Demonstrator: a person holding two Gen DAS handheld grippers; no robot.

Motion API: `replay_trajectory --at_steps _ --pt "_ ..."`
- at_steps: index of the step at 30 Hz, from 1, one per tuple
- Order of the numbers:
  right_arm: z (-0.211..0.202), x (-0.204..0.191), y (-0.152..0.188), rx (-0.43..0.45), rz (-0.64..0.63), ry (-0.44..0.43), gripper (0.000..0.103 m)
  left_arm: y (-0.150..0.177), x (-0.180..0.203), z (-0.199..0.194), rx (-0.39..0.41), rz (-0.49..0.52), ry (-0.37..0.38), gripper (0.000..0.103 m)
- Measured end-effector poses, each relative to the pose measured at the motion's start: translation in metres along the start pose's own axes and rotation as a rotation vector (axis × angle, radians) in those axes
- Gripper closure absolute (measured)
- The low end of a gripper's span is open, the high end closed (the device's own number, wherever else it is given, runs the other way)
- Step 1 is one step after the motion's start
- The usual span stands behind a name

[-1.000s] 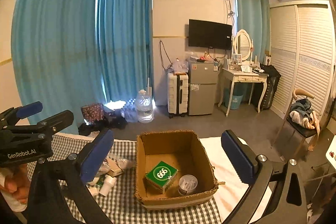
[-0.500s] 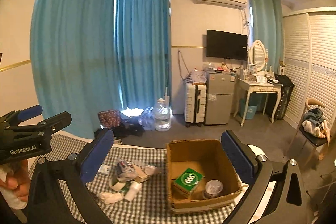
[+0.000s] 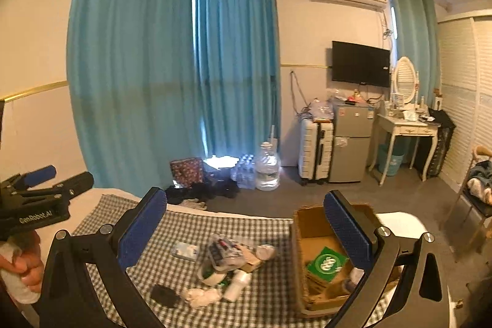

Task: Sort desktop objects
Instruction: 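Withdraw both tools from the cardboard box back over the bed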

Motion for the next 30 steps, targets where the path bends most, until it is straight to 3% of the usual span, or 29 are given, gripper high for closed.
replay_trajectory --at_steps 15,23,30 --pt "0.061 0.006 0.045 -0.136 0.064 0.000 0.000 0.069 -0.023 0.054 -0.128 0.025 -0.014 0.000" --pt "0.098 0.021 0.079 -0.253 0.059 -0.001 0.000 0.103 -0.011 0.089 -0.226 0.039 -0.001 0.000" --pt "0.129 0.039 0.106 -0.305 0.050 0.057 0.000 0.134 -0.005 0.124 -0.299 0.065 0.014 0.000"
Point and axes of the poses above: each gripper's, at about its wrist camera, not at the fingertips, and z roughly the way its jaws point, x to its right, y to its underside, the point moved 5 cm from there along z, roughly the way its jaws point, and after that the axes turned 15 degrees about z, right-handed, at the moved point
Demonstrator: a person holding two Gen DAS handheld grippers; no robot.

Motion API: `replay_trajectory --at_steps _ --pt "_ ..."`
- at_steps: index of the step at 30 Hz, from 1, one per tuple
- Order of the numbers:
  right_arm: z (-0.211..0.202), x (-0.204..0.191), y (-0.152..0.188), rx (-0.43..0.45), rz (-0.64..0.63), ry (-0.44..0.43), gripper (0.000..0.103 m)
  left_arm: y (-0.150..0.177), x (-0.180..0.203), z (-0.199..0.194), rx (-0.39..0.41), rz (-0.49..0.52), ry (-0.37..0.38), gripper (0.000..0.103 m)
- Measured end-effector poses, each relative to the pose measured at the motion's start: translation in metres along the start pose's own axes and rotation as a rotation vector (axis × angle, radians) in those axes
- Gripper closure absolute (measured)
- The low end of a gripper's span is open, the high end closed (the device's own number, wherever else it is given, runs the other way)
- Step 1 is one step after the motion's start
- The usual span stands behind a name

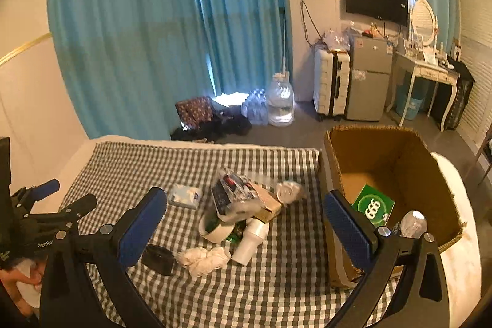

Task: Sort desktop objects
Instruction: 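Withdraw both tools from the cardboard box back over the bed, then grasp the black bowl with the left tool while the right tool grasps the white cup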

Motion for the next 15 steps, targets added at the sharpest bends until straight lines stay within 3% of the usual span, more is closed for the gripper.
replay_trajectory --at_steps 8,15 --pt "0.047 0.014 0.019 -0.076 0.009 0.047 0.009 0.028 0.006 0.050 -0.098 0.020 0.030 0.000" --pt "0.088 0.028 0.039 -0.143 0.028 0.090 0.011 0.056 0.011 0.093 -0.196 0.058 0.066 0.000"
Point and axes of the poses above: each gripper's, at about its wrist camera, not at the fingertips, and z roughly the way its jaws point, x to its right, y to its underside, the point moved 5 cm from there along z, roughly the way its jaws point, and after that the axes turned 15 degrees about z, right-handed, at the moved point
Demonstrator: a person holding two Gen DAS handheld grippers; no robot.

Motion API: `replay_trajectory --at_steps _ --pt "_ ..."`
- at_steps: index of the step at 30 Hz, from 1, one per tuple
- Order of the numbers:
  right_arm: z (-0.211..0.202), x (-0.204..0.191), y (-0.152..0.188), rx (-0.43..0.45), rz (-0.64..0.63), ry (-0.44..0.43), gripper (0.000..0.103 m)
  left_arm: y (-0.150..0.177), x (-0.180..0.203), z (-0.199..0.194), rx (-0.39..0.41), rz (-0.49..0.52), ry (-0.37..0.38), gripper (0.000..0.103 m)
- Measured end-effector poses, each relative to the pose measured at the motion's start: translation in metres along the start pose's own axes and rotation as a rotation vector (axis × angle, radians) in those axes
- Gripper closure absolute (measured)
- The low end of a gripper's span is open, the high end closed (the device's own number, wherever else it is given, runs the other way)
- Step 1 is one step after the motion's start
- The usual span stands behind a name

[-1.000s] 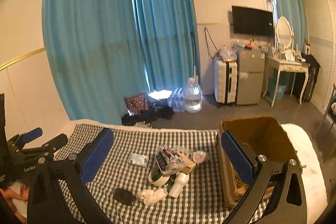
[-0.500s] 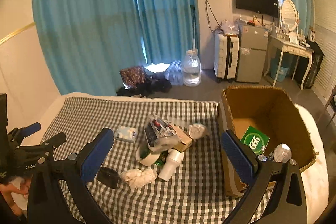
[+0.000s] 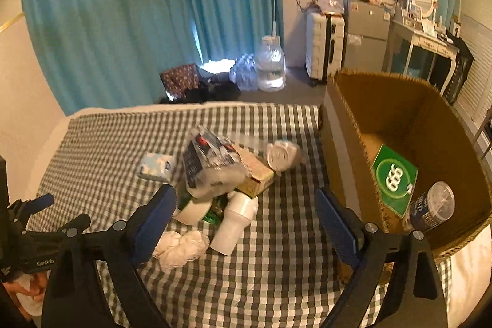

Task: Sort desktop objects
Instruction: 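Grasp the black bowl with the left tool while the right tool grasps the white cup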

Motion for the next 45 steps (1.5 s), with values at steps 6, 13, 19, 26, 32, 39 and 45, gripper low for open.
replay_trajectory --at_steps 6,13,19,26,32,39,45 --pt "0.033 0.008 0.011 -0.059 0.020 0.029 0.012 0.013 0.012 0.030 -0.078 0.020 0.064 0.000" --pt "0.065 0.011 0.027 -0.131 0.011 0.057 0.012 0.023 0.021 0.060 -0.157 0.044 0.091 0.000" --pt "0.087 0.012 0.035 -0.176 -0.002 0.076 0.012 0.031 0.025 0.081 -0.200 0.036 0.126 0.000" --pt "0.115 0.007 0.050 -0.246 -0.022 0.094 0.019 0.035 0.031 0.109 -0.227 0.032 0.140 0.000" --pt "0.133 0.005 0.062 -0.275 -0.032 0.098 0.021 0.043 0.026 0.129 -0.251 0.017 0.112 0.002" --pt "0.145 -0.004 0.075 -0.272 -0.081 0.131 0.029 0.044 0.020 0.135 -0.219 -0.031 0.139 0.026" --pt "0.136 -0.008 0.073 -0.268 -0.077 0.111 0.062 0.041 0.019 0.131 -0.205 -0.036 0.140 0.027"
Point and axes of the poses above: each gripper's, at about its wrist camera, not at the fingertips, and z roughly the way its jaws point, x to its right, y to its underside, the point moved 5 cm from there along z, roughly the way its jaws point, and after that the axes turned 15 degrees about z, right-handed, at the moved point
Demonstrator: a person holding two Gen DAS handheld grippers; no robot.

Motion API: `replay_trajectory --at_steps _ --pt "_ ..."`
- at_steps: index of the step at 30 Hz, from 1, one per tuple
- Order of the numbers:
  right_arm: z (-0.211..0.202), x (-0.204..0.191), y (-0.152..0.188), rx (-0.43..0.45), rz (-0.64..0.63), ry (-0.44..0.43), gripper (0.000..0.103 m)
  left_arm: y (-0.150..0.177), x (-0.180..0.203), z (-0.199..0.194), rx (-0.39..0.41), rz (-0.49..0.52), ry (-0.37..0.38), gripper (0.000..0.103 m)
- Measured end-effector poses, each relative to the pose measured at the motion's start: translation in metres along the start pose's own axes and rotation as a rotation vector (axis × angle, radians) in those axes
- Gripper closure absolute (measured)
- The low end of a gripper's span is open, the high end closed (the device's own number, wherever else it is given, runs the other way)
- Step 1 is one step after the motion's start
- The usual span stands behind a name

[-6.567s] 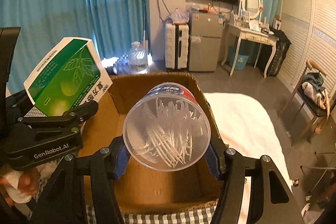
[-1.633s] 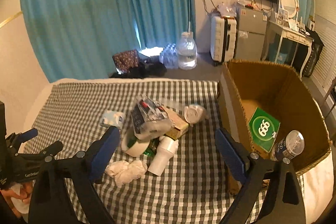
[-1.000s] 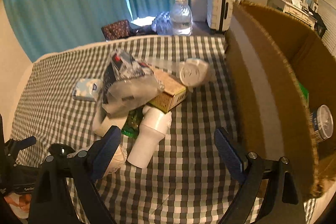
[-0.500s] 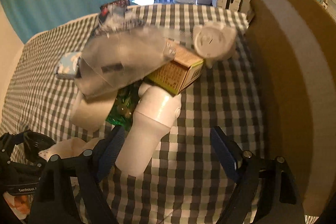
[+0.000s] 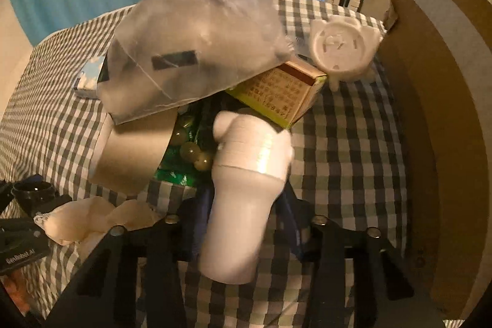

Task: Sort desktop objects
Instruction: 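Grasp the black bowl with the left tool while the right tool grasps the white cup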

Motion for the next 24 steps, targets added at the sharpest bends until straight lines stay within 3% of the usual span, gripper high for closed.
replay_trajectory --at_steps 14,18,24 --pt "-0.033 0.013 0.012 0.015 0.039 -0.010 0.066 -0.016 -0.019 -0.036 0.089 -0.017 -0.004 0.027" --pt "-0.049 0.014 0.013 0.037 0.049 -0.016 0.066 -0.024 -0.032 -0.067 0.124 -0.007 -0.025 0.027" --pt "-0.071 0.012 0.005 0.065 0.054 -0.025 0.066 -0.037 -0.015 -0.103 0.179 0.006 -0.049 0.027"
Point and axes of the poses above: each gripper's, at about its wrist camera, not at the fingertips, and z roughly the way its jaws point, x to its right, y to its underside, the point moved 5 cm from there along z, roughly the way its jaws point, and after that the axes turned 15 degrees about z, right-handed, at the moved point
